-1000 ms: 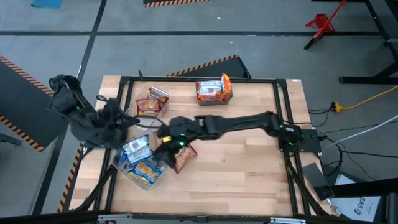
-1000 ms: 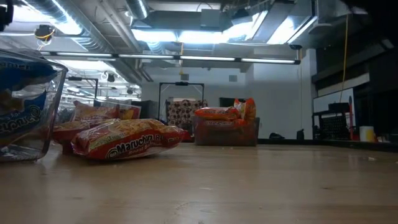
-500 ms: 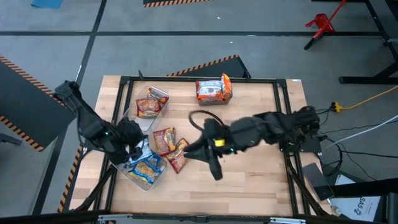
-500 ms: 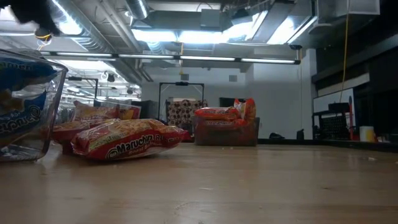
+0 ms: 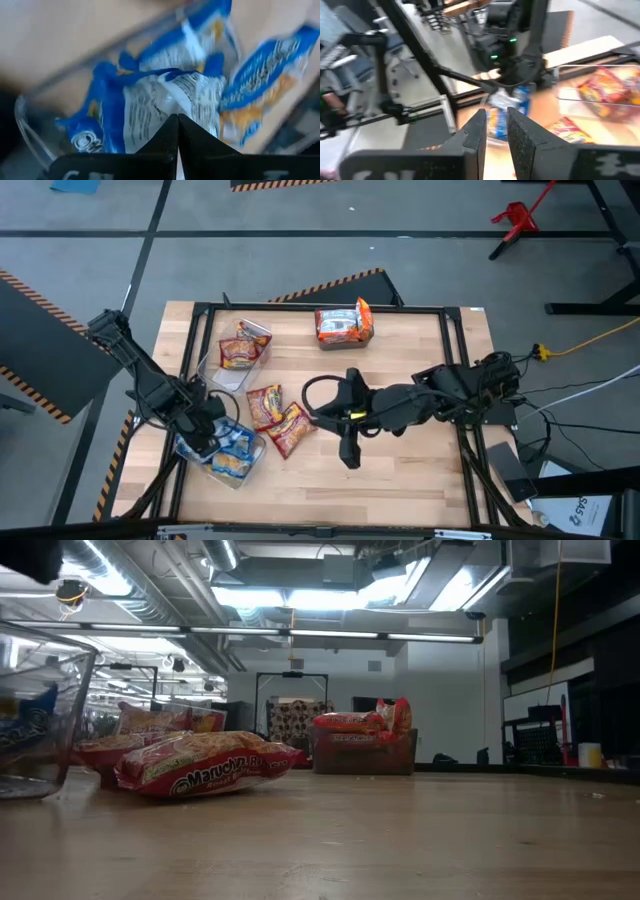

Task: Sort Maruchan noodles
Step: Put the bottom red noodle pack into the top transparent bin, then put the red noodle into the top transparent bin

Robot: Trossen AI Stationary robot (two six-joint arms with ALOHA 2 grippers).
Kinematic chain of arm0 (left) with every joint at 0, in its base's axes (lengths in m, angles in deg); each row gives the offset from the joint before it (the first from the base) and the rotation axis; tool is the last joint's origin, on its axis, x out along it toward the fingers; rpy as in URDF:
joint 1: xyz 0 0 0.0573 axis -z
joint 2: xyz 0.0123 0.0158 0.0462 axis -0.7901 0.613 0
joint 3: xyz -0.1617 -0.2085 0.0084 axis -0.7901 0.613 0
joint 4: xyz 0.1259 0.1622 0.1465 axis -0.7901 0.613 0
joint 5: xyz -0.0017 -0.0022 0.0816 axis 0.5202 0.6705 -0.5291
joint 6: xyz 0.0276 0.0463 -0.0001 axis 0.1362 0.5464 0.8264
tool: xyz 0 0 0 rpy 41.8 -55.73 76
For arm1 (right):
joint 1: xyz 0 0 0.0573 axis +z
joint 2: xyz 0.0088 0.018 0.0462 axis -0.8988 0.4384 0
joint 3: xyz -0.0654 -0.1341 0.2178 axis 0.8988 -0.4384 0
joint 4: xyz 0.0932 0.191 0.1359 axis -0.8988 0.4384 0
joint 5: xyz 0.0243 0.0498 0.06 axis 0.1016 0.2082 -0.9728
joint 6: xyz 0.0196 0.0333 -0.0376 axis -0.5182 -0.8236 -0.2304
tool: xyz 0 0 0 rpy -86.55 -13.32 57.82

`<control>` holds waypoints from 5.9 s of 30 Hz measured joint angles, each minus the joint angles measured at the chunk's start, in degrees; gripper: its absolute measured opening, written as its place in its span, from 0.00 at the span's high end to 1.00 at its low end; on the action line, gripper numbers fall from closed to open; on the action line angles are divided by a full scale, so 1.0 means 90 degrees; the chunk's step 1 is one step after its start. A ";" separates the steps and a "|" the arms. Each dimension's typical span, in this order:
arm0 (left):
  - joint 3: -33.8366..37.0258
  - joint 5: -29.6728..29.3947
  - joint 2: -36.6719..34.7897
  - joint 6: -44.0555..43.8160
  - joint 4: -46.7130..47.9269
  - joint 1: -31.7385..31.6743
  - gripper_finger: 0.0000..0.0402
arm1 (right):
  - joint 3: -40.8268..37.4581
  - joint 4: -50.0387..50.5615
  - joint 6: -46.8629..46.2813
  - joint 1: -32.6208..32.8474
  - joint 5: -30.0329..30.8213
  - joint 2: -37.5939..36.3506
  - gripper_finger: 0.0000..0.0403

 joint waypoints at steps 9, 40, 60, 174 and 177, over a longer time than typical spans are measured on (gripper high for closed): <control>-0.0440 0.0207 -0.0007 -0.0101 -0.0001 0.0129 1.00 | -0.0468 0.1469 -0.0682 -0.0187 0.0567 0.0085 0.83; -0.2059 -0.2613 -0.0012 0.0751 0.0088 0.0125 1.00 | -0.6022 -0.4054 0.3050 -0.1118 -0.0593 0.0803 0.05; -0.2059 -0.2825 -0.0012 0.0756 0.0282 0.0125 1.00 | -0.5884 -0.4229 0.3645 -0.1212 -0.0288 0.1801 0.17; -0.2064 -0.5493 -0.2164 0.2298 -0.0172 0.0127 1.00 | -0.2348 -0.3052 0.5394 -0.1574 -0.1291 0.3155 0.44; -0.2064 -0.5495 -0.2164 0.2298 -0.0174 0.0125 1.00 | -0.2569 -0.3292 0.5398 -0.1591 -0.1228 0.3152 0.44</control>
